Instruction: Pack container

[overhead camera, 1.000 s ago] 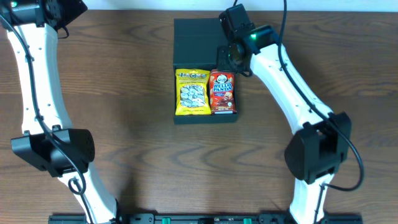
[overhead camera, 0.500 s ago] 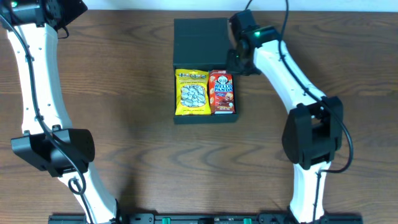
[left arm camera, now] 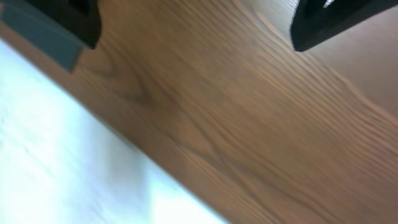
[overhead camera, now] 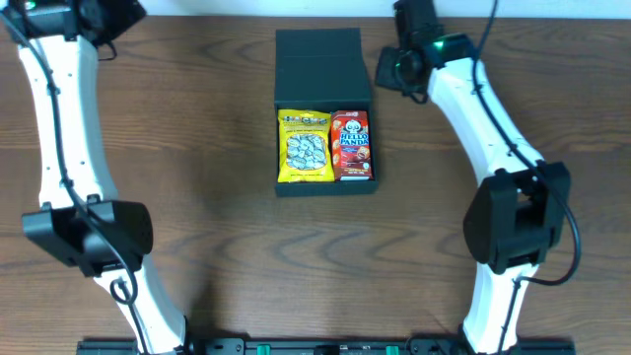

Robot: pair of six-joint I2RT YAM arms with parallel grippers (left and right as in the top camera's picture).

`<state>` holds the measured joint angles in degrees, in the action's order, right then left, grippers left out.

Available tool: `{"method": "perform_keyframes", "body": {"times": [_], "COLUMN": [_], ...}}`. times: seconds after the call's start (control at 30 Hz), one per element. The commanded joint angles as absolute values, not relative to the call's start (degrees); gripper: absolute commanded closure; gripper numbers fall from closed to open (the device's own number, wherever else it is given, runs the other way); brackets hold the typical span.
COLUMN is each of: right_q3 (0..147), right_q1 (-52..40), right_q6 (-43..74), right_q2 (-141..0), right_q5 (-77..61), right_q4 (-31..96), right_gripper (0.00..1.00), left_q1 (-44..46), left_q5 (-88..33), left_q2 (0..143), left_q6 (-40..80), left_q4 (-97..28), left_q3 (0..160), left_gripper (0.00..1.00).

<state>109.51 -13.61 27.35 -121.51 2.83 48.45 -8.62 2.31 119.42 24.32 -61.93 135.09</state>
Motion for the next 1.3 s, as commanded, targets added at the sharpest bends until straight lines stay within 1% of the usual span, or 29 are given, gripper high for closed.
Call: {"method": "perform_keyframes", "body": {"times": [0.0, 0.03, 0.13, 0.17, 0.23, 0.3, 0.4, 0.43, 0.57, 0.73, 0.93, 1.07, 1.27], "right_q3": [109.93, 109.93, 109.93, 109.93, 109.93, 109.93, 109.91, 109.91, 109.91, 109.91, 109.91, 109.91, 109.91], "right_q1": [-11.46, -10.87, -10.0, -9.8, -9.43, -9.39, -9.8, -9.82, -8.91, -5.58, -2.39, -1.45, -1.69], "right_q6": [28.71, 29.08, 33.63, 34.57, 34.65, 32.49, 24.97, 22.52, 20.49, 20.49, 20.53, 20.56, 20.75], "right_q2": [-121.1, -121.1, -121.1, -121.1, -121.1, -121.1, -121.12, -121.38, -123.44, -128.07, -133.75, -136.88, -139.15], "right_q5": [3.51, 3.64, 5.85, 6.26, 6.2, 6.17, 6.2, 6.2, 2.59, -12.99, -27.64, -34.02, -39.48], "right_q4": [48.21, 48.34, 48.86, 48.84, 48.56, 47.24, 44.6, 43.55, 41.65, 39.24, 37.19, 36.21, 34.09], "right_gripper": [0.98, 0.99, 0.99, 0.99, 0.98, 0.98, 0.99, 0.98, 0.99, 0.98, 0.98, 0.98, 0.98], "left_q1": [-6.13, -5.34, -3.2, -2.52, -1.23, 0.05, 1.89, 2.39, 4.29, 6.15, 7.27, 7.05, 7.01], "left_q5": [-2.48, -2.74, -2.87, -2.87, -3.05, -3.49, -7.07, -8.45, -13.19, -14.24, -15.7, -18.96, -23.7], "left_q2": [123.85, 124.88, 127.52, 128.35, 129.86, 131.2, 133.47, 134.04, 136.99, 140.2, 142.93, 144.64, 147.39], "left_q6": [26.06, 26.46, 26.68, 26.92, 27.49, 27.46, 27.83, 28.47, 29.63, 32.36, 34.59, 36.51, 41.17], "left_q4": [-63.09, -63.29, -63.33, -63.18, -63.02, -62.94, -62.67, -62.61, -61.43, -60.36, -60.34, -59.96, -59.92], "left_q3": [135.04, 135.04, 135.04, 135.04, 135.04, 135.04, 135.04, 135.04, 135.04, 135.04, 135.04, 135.04, 135.02], "left_gripper": [0.09, 0.2, 0.38, 0.49, 0.64, 0.75, 0.91, 0.94, 0.94, 0.94, 0.94, 0.94, 0.94]}}
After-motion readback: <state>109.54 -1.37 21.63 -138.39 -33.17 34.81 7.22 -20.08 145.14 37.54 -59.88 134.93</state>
